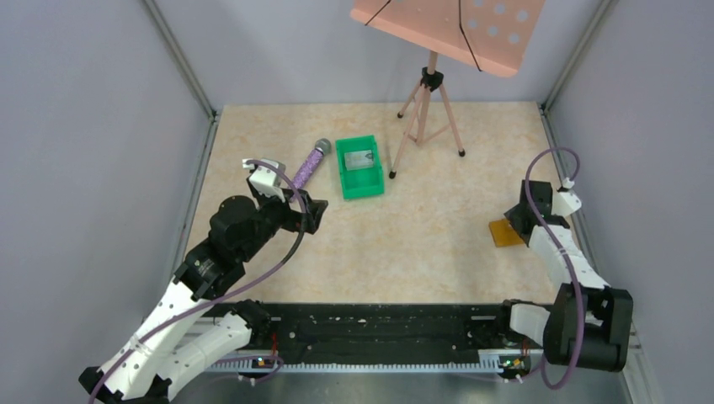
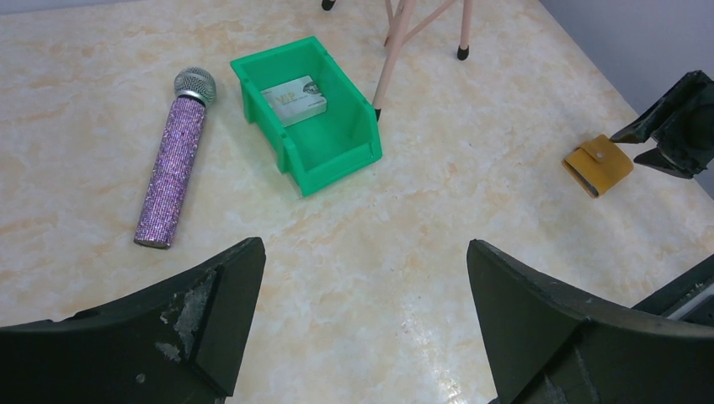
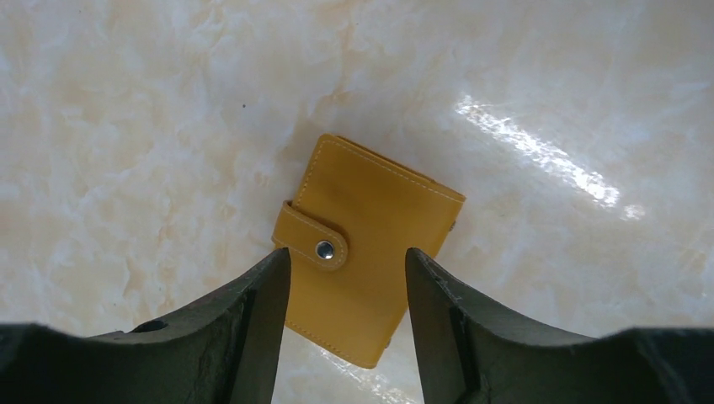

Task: Take the credit cards out of the card holder
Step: Move the card holder to the center of the board.

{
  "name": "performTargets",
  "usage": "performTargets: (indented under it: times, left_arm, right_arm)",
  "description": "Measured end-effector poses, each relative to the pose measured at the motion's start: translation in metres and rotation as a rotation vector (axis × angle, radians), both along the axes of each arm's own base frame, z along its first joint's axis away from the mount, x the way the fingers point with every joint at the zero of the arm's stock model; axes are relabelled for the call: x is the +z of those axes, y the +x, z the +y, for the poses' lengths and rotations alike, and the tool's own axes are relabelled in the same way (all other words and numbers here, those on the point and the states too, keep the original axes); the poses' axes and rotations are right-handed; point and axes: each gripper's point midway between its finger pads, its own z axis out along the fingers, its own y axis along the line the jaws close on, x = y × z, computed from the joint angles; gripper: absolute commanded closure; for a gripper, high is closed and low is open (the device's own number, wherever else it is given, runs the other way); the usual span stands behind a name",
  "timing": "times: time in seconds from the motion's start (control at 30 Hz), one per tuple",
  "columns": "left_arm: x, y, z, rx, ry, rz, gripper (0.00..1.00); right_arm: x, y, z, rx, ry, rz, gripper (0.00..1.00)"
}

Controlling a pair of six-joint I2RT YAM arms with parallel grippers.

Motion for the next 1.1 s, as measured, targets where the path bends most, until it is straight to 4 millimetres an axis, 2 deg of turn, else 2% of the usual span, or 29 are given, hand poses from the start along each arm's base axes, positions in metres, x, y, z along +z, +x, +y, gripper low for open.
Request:
performTargets:
  times: [0.2,0.3,0.5,0.7,0.8,1.1]
  left_arm:
    - [-0.002,0.000,0.000,0.000,0.002,0.003,0.05]
    - [-0.002,0.000,0.000,-0.002,0.002,0.004,0.05]
    - [-0.002,0.000,-0.001,-0.004,0.001,0.004,0.06]
    - [-0.003,-0.001,-0.001,-0.006,0.002,0.005,0.06]
    - [-0.003,0.000,-0.001,-0.006,0.002,0.005,0.06]
    - [-0.003,0.000,-0.001,-0.003,0.003,0.005,0.06]
  right_arm:
    - [-0.025,0.014,0.011,0.068,0.062,0.042,0.53]
    - [-0.033,0.017,0.013,0.086,0.074,0.063,0.60]
    - [-0.036,0.033,0.010,0.091,0.070,0.074,0.62]
    - [-0.036,0.042,0.008,0.095,0.067,0.072,0.70]
    - [-0.034,0.044,0.010,0.106,0.076,0.068,0.70]
    - [-0.026,0.044,0.011,0.144,0.071,0.101,0.54]
